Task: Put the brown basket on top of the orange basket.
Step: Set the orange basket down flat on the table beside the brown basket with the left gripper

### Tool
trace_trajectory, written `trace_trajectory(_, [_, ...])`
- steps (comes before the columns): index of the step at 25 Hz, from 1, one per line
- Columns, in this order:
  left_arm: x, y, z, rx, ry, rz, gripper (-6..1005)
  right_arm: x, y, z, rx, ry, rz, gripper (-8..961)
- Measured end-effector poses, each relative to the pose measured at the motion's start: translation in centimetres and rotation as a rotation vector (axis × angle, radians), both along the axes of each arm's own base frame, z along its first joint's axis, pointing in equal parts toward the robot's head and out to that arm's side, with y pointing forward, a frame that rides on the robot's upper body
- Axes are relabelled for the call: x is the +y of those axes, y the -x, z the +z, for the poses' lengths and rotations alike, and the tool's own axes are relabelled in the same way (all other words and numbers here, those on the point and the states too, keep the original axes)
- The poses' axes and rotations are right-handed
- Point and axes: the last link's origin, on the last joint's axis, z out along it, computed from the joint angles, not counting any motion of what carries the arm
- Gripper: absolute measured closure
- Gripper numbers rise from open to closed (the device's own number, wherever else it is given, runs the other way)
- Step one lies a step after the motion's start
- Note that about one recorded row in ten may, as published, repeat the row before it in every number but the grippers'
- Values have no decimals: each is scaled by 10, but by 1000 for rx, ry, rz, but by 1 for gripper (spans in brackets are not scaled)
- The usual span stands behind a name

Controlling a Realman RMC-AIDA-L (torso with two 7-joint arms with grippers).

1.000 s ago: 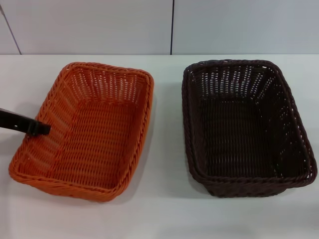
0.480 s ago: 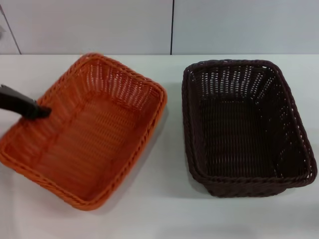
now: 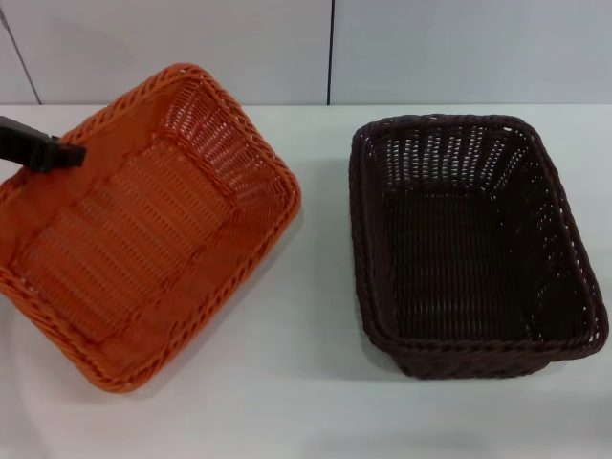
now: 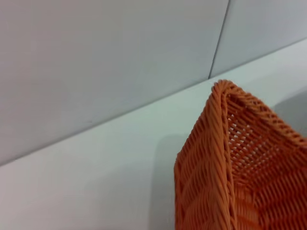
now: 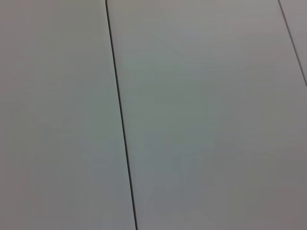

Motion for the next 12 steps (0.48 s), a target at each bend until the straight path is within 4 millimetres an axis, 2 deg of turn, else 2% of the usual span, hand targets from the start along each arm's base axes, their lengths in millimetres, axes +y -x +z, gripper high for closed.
trace_trajectory(12, [-3,-22,21,-20,-15,-95,827,0,0,0,1,0,1,124])
